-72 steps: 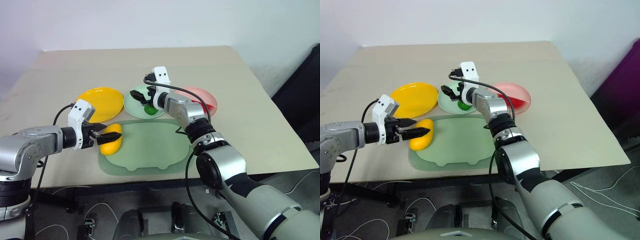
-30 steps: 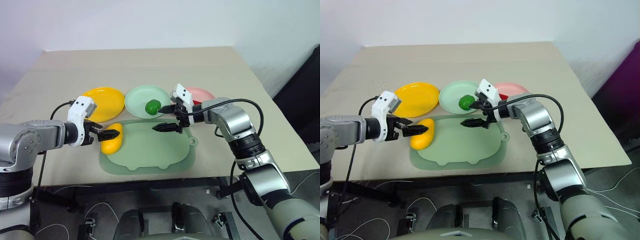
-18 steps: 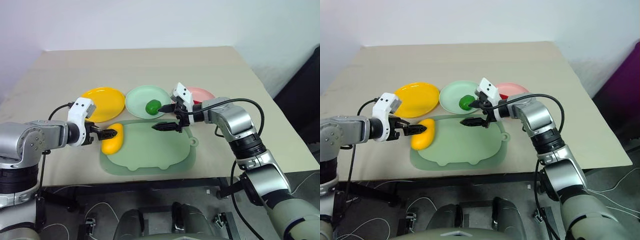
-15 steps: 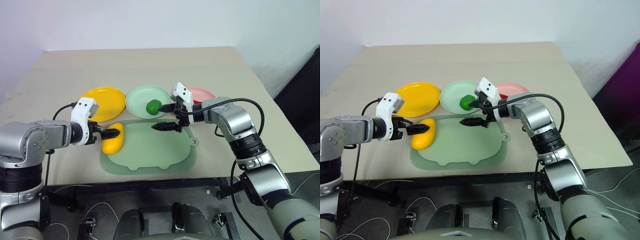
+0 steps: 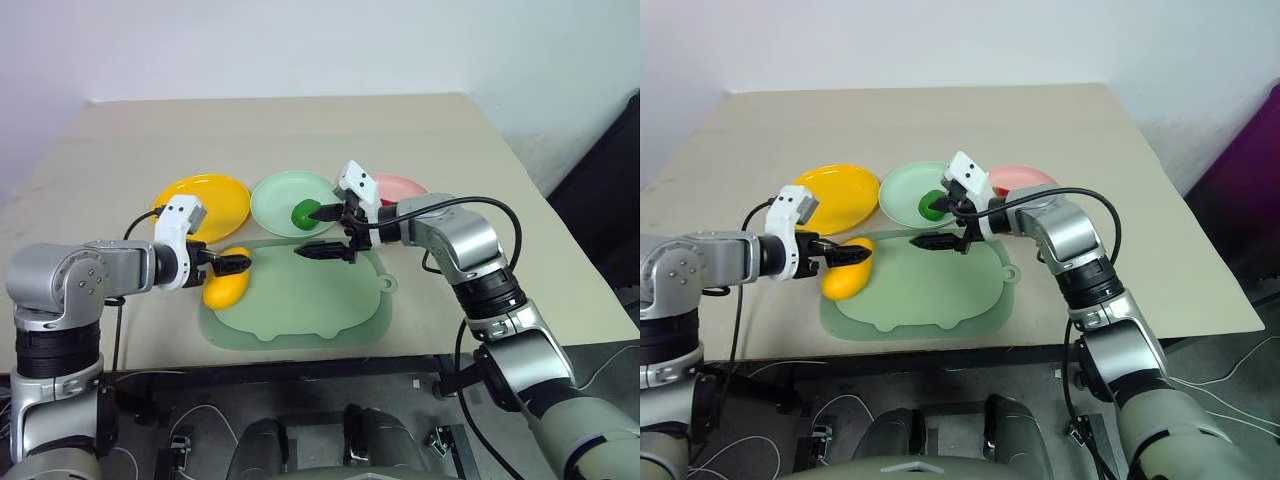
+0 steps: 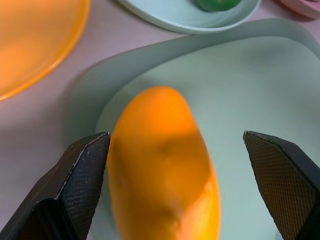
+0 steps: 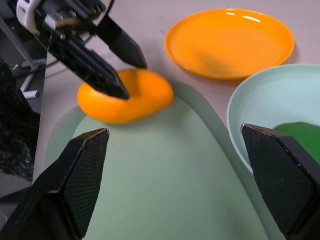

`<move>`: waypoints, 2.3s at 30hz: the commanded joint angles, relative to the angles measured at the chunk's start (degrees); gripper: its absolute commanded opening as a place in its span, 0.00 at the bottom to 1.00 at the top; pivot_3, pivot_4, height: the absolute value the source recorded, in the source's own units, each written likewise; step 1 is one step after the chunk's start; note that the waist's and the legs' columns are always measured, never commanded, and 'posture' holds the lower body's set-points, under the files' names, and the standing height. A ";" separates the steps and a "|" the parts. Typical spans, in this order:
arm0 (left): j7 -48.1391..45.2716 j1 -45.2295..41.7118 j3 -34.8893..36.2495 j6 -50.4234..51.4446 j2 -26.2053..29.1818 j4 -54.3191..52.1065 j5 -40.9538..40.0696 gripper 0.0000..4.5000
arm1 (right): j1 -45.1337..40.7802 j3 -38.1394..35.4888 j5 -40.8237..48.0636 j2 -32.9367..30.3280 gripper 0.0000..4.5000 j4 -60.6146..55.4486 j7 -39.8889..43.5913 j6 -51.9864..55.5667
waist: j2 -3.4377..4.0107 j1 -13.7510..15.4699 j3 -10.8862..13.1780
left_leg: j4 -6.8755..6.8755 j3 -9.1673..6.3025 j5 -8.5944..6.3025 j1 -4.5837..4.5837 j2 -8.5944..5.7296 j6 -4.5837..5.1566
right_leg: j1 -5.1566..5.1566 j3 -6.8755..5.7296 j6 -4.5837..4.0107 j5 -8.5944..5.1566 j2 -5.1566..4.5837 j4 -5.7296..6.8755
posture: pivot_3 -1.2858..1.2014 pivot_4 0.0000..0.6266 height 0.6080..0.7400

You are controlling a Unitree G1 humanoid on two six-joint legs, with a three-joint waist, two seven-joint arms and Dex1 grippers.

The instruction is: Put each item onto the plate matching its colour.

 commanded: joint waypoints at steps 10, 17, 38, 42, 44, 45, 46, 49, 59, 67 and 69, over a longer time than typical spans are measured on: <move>4.21 -0.42 0.18 2.94 2.68 1.14 -2.73 1.00 | -2.36 -1.03 1.26 0.62 1.00 -1.84 -1.86 -0.80 | 0.00 -0.01 0.00 | 0.00 0.00 0.00 0.01 0.00 0.00 | 0.00 0.00 0.00 0.00 0.00 0.01 | 0.52 0.24 1.00; 3.19 -1.90 -1.62 2.94 5.55 3.52 -3.69 1.00 | -2.24 -1.00 1.14 1.24 1.00 -1.65 -3.00 -1.51 | 0.01 0.01 0.01 | -0.01 0.00 0.00 0.01 0.00 -0.01 | -0.01 0.00 -0.01 0.00 0.00 0.00 | 0.52 0.24 1.00; 4.47 -0.40 -2.96 2.94 3.34 7.22 -3.71 1.00 | -3.35 -1.35 2.08 1.35 1.00 -3.21 -4.57 -0.38 | 0.01 -0.06 0.01 | -0.01 0.01 0.00 0.00 -0.02 -0.01 | -0.01 0.00 0.00 0.00 -0.04 0.00 | 0.52 0.24 1.00; 5.55 -0.40 -2.38 2.94 2.21 7.33 -4.75 1.00 | -3.38 -1.21 2.16 1.45 1.00 -3.37 -4.79 -0.37 | 0.01 0.01 0.01 | -0.01 0.00 0.00 0.00 -0.02 -0.01 | -0.01 0.00 0.00 0.00 -0.03 0.01 | 0.52 0.24 1.00; 6.25 -0.13 -2.52 2.94 1.54 7.04 -4.43 1.00 | -3.40 -1.21 2.31 1.49 1.00 -3.48 -4.84 -0.28 | 0.01 0.00 0.00 | -0.01 0.00 0.00 0.01 -0.02 -0.01 | 0.00 0.00 0.00 0.00 -0.04 0.01 | 0.52 0.24 1.00; 6.42 0.00 -2.70 2.94 1.47 6.78 -4.26 1.00 | -3.37 -1.17 2.36 1.47 1.00 -3.56 -4.86 -0.26 | 0.01 -0.01 0.00 | -0.01 0.00 0.00 0.00 -0.02 -0.01 | 0.00 0.00 0.00 0.00 -0.05 0.00 | 0.52 0.24 1.00; 6.46 0.09 -2.84 2.94 1.52 6.61 -4.31 1.00 | -3.38 -1.16 2.42 1.46 1.00 -3.61 -4.91 -0.21 | 0.01 -0.02 0.00 | -0.01 0.01 0.00 0.00 -0.02 -0.01 | 0.00 0.00 0.00 0.00 -0.05 0.01 | 0.52 0.24 1.00; 6.93 0.05 -3.12 2.94 1.07 6.72 -3.77 1.00 | -3.39 -1.18 2.56 1.46 1.00 -3.65 -4.99 0.03 | 0.01 -0.02 0.01 | -0.01 0.00 0.00 0.01 -0.02 -0.01 | 0.00 0.00 0.00 0.00 -0.05 0.01 | 0.52 0.24 1.00; 6.62 -2.03 -4.86 2.78 -1.79 9.25 1.05 1.00 | -3.95 -1.56 3.00 1.63 1.00 -4.21 -5.95 0.62 | 0.00 0.08 0.00 | 0.00 0.00 0.01 0.03 -0.03 -0.03 | 0.03 0.00 0.00 0.00 -0.05 0.02 | 0.52 0.24 1.00; 5.37 -2.25 -5.65 2.88 -3.18 8.56 3.45 1.00 | -3.80 -1.68 3.11 1.46 1.00 -4.64 -6.32 0.80 | 0.03 0.09 0.00 | 0.00 0.00 0.01 0.11 -0.03 -0.03 | 0.10 0.00 0.00 0.00 -0.06 0.02 | 0.52 0.24 1.00; 5.17 -2.23 -5.73 2.93 -3.42 8.27 3.77 1.00 | -3.81 -1.68 3.12 1.47 1.00 -4.60 -6.35 0.73 | 0.03 0.09 0.00 | 0.00 0.00 0.01 0.14 -0.02 -0.03 | 0.12 -0.01 -0.01 -0.01 -0.07 0.02 | 0.52 0.24 1.00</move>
